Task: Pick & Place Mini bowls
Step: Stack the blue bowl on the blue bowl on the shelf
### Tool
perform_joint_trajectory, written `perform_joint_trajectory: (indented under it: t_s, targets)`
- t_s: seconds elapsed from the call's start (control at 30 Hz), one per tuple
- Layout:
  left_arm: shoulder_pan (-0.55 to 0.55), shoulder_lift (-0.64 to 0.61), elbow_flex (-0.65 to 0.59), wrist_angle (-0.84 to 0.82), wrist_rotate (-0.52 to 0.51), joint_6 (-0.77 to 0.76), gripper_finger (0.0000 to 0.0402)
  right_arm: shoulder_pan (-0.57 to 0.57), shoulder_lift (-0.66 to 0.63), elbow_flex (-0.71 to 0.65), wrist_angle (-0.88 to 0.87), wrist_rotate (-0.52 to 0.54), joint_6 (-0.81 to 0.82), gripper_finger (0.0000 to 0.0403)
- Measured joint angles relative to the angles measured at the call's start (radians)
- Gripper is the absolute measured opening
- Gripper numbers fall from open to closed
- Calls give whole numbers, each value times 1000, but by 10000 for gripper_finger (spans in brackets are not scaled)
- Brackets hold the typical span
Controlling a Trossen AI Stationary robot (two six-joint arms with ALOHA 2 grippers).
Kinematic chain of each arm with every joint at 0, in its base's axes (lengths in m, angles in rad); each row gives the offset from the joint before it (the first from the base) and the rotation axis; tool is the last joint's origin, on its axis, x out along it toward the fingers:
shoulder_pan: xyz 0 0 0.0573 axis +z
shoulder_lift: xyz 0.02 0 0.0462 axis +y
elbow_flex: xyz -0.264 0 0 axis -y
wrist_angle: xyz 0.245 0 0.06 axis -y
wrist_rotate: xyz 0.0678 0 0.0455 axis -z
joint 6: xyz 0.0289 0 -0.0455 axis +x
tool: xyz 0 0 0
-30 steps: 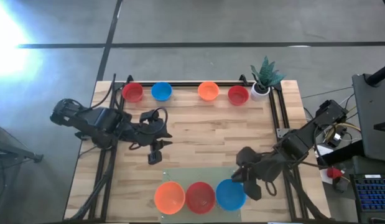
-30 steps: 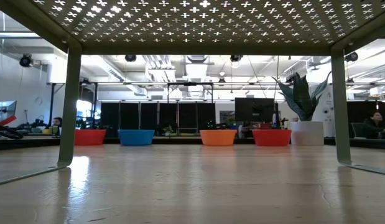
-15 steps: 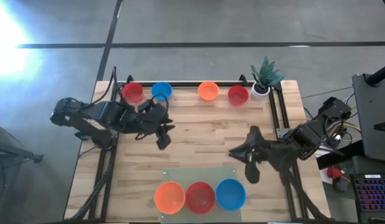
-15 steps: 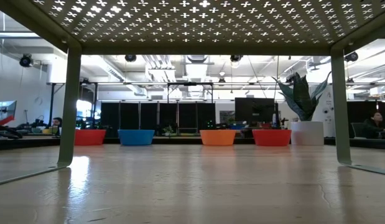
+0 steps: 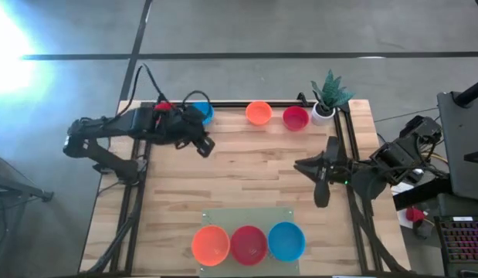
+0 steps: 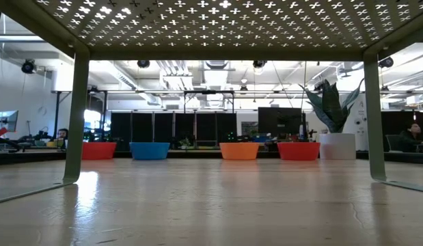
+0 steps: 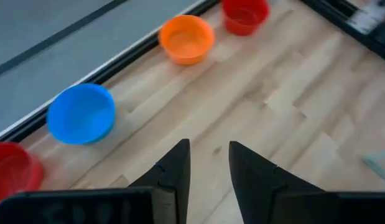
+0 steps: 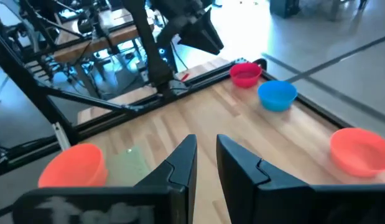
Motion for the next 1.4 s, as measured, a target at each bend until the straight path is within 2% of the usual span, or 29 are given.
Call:
perform_joint_trajectory:
  t_s: [0.3, 0.73, 1.13, 1.4]
  targets:
    - [107, 0, 0, -8, 1, -6, 103, 0, -41, -6, -48, 74, -38, 59]
    - [307, 0, -23, -34, 44, -9, 103, 0, -141, -7, -161, 92, -38, 59]
    - [531, 0, -210, 40, 199, 135, 103, 0, -214, -11, -161, 129, -78, 59]
    - [706, 0, -335, 259, 397, 271, 103, 0, -223, -11, -161, 175, -82, 59]
